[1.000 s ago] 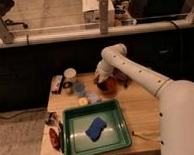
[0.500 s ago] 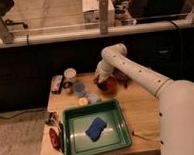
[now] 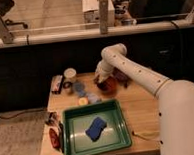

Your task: Place grapes in red bowl

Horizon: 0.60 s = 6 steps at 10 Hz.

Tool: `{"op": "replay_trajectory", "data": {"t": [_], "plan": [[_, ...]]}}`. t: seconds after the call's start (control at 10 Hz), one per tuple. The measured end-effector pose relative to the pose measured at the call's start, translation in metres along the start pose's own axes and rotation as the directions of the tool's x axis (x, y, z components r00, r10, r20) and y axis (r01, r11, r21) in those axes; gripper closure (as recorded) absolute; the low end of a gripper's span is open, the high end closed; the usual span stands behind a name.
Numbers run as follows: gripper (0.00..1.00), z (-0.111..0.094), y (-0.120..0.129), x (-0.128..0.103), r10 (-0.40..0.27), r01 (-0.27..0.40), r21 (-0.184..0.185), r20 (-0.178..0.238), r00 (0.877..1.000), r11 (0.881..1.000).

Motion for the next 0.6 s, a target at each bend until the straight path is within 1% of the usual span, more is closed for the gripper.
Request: {"op": "replay_trajectory", "data": {"t": [0.6], "plan": [[0.71,0.0007,0.0004,-0.0006,0.000,0.000,-0.004,0.003,1.000,1.000]]}}
